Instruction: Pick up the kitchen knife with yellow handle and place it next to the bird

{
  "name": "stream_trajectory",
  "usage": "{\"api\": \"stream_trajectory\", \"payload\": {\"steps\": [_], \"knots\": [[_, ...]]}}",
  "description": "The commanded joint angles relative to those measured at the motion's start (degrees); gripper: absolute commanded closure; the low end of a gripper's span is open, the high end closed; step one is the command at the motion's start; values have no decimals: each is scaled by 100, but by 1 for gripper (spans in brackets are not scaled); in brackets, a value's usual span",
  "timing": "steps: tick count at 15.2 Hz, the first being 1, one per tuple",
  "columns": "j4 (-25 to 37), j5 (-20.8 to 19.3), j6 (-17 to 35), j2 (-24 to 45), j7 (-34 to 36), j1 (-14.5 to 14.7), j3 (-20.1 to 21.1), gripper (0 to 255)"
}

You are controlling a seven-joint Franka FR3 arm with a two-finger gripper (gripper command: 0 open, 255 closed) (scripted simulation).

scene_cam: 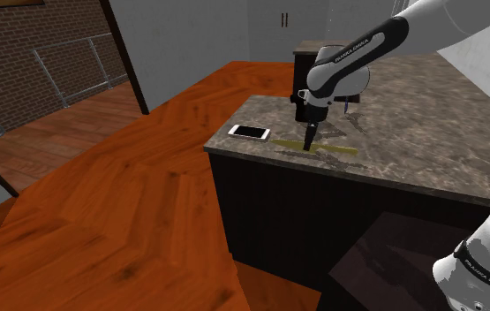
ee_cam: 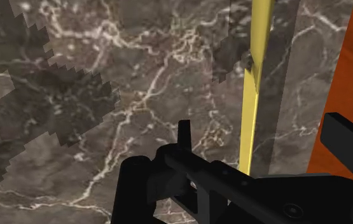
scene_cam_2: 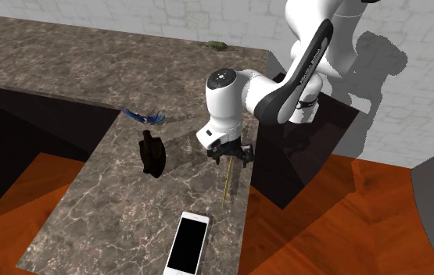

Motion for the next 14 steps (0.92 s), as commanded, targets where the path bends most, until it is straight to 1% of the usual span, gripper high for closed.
{"api": "stream_trajectory", "payload": {"steps": [1,2,11,12,14], "knots": [[0,0,0,0,0,0,0,0],[0,0,0,0,0,0,0,255],[0,0,0,0,0,0,0,255],[0,0,0,0,0,0,0,0],[844,-39,-915,318,87,-37,-7,0]]}}
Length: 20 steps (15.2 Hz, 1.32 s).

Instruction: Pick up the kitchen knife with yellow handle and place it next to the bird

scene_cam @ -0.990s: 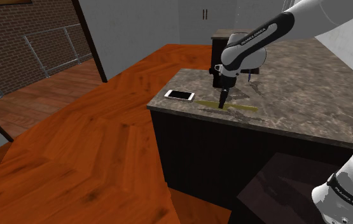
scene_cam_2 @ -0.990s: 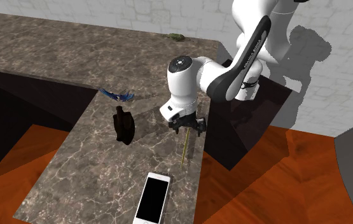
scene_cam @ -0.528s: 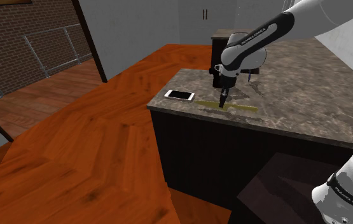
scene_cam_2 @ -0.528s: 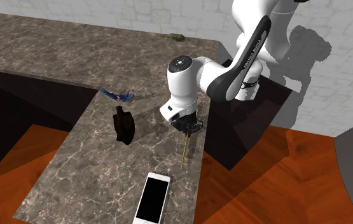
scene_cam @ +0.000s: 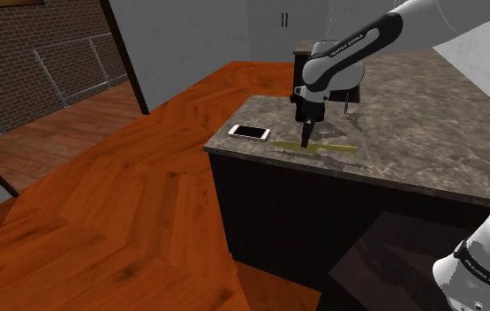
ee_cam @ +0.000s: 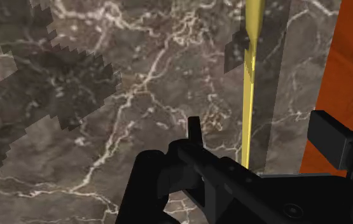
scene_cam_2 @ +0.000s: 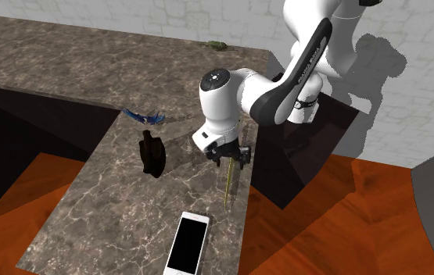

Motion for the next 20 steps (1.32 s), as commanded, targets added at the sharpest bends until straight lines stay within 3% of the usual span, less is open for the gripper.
{"api": "stream_trajectory", "payload": {"steps": [1,9,16,17,20], "knots": [[682,-22,-744,261,51,-41,-8,0],[395,111,-223,500,-32,-3,58,0],[395,111,-224,500,-32,-3,58,0],[395,111,-224,500,-32,-3,58,255],[395,111,-224,500,-32,-3,58,255]]}}
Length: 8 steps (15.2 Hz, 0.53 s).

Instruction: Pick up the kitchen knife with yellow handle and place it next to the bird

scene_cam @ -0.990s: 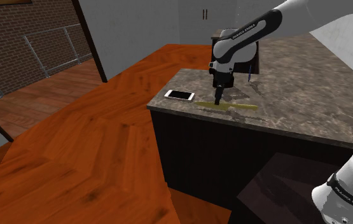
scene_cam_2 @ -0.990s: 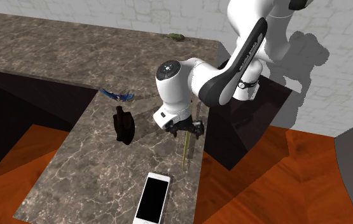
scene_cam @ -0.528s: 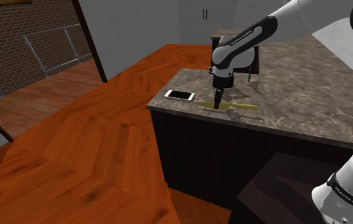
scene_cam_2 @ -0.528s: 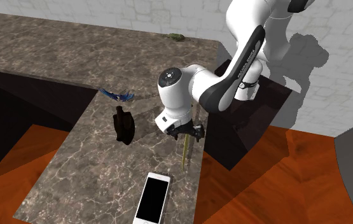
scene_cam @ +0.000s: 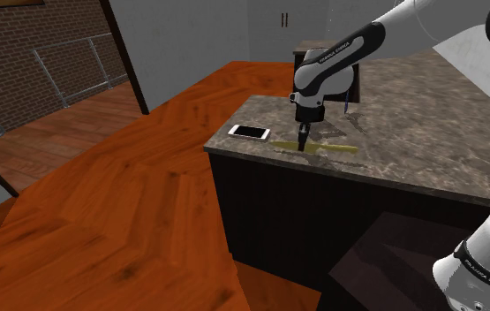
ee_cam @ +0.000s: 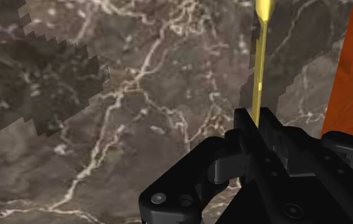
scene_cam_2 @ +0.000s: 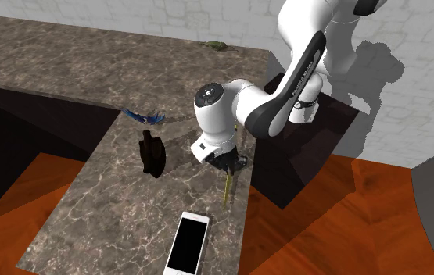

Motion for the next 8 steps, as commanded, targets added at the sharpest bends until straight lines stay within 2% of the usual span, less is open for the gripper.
{"api": "stream_trajectory", "payload": {"steps": [1,8], "knots": [[0,0,0,0,0,0,0,255],[50,-39,-127,-84,44,4,-11,255]]}}
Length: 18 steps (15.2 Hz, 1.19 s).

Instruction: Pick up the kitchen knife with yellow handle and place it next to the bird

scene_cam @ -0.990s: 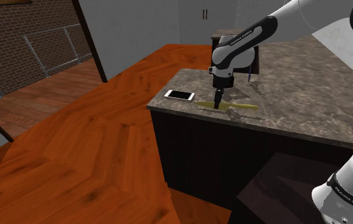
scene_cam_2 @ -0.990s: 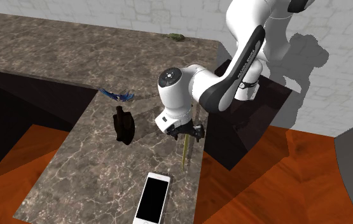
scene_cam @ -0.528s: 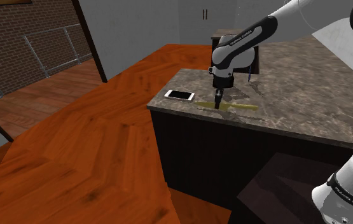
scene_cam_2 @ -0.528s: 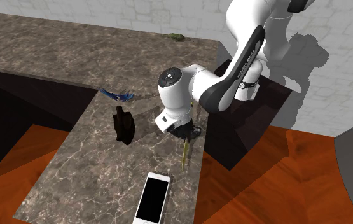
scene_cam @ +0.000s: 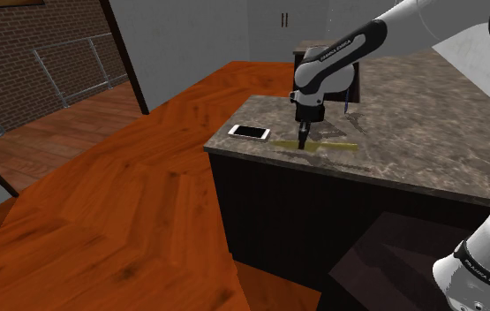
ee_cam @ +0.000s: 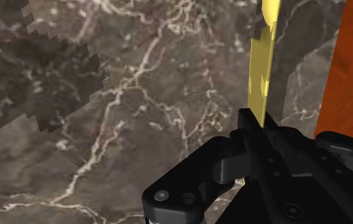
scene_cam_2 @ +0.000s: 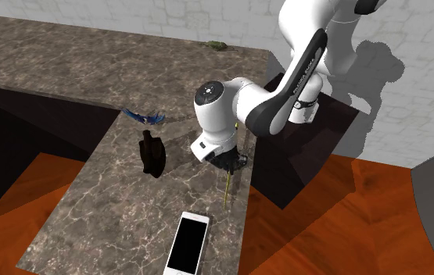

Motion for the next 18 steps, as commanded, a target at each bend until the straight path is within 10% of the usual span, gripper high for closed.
{"api": "stream_trajectory", "payload": {"steps": [1,18], "knots": [[53,-34,-118,-70,36,1,-11,255],[702,-284,-1262,-611,363,10,-62,255]]}}
